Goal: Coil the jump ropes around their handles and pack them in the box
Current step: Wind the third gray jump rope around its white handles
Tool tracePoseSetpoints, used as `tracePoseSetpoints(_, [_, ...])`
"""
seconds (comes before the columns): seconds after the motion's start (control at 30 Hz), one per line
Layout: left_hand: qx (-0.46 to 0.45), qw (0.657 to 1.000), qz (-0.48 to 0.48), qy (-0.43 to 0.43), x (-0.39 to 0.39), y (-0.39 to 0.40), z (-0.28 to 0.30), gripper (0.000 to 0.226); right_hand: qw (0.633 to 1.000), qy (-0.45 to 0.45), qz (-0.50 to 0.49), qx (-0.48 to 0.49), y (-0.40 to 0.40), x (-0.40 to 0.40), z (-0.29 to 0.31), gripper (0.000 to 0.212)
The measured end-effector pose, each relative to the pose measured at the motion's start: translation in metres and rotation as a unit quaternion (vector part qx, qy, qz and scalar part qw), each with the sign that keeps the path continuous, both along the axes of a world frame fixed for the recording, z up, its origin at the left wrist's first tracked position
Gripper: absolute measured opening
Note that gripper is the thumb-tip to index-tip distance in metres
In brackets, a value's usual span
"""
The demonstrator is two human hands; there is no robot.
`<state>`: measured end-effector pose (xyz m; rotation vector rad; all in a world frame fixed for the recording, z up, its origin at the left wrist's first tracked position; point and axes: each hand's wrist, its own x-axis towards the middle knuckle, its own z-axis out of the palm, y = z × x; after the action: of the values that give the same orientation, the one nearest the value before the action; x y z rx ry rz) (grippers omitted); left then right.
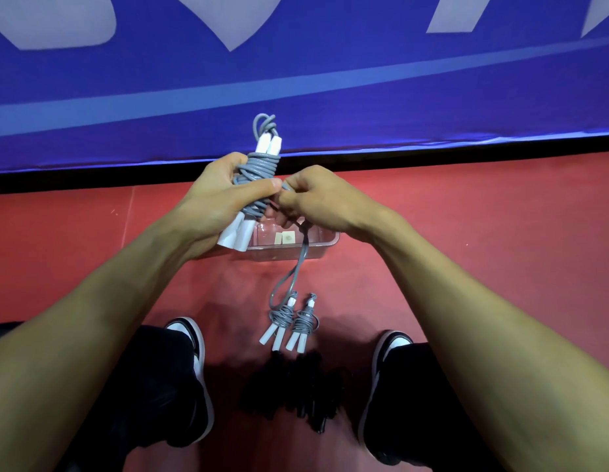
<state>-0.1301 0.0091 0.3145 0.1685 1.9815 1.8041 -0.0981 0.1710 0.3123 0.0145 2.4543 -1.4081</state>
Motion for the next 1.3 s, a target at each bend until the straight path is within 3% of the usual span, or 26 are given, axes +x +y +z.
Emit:
tracePoseSetpoints(0.17, [0.054,0.998,-0.028,-0.031,0.0017,0.0006,-0.0003,0.011,1.000,0.014,0.001,0.014,0.0004,-0.0007,0.0001,0.029])
tracePoseSetpoints(0.27, [0.092,0.991,-0.070,-0.062,-0.0022,-0.0013,-0.0002,0.026,0.999,0.020,-0.006,0.039,0.0037,-0.0013,-0.0034,0.025])
tracePoseSetpoints(0.4, [0.049,0.994,-0.089,-0.034,-0.0008,-0.0023,-0.0033,0.036,0.999,0.022,-0.001,0.043,0.0037,0.0002,-0.0049,0.023])
tracePoseSetpoints(0.5, [0.013,0.996,-0.084,0.007,-0.0001,-0.0024,-0.0041,0.026,1.000,0.001,0.001,0.018,0.0029,-0.0005,-0.0044,0.018])
tracePoseSetpoints(0.73, [-0.034,0.997,-0.034,0.052,-0.0043,-0.0048,-0.0066,0.031,0.998,0.031,-0.003,0.047,0.0005,-0.0040,-0.0053,0.034])
tracePoseSetpoints(0.93, [-0.020,0.998,-0.039,0.046,-0.0056,-0.0065,-0.0074,0.044,0.996,0.052,-0.025,0.066,0.0028,-0.0068,-0.0052,0.036])
tracePoseSetpoints(1.1, [0.083,0.990,-0.103,-0.048,-0.0058,-0.0067,-0.0019,0.048,0.995,0.055,-0.040,0.066,0.0047,-0.0053,-0.0046,0.031])
tracePoseSetpoints(1.2, [0.058,0.990,-0.120,-0.041,-0.0036,-0.0060,-0.0033,0.049,0.995,0.065,-0.036,0.060,0.0052,-0.0050,-0.0046,0.030])
tracePoseSetpoints(1.3, [0.032,0.995,-0.096,-0.012,-0.0016,-0.0039,-0.0033,0.035,0.996,0.072,-0.016,0.055,0.0023,-0.0044,-0.0061,0.029])
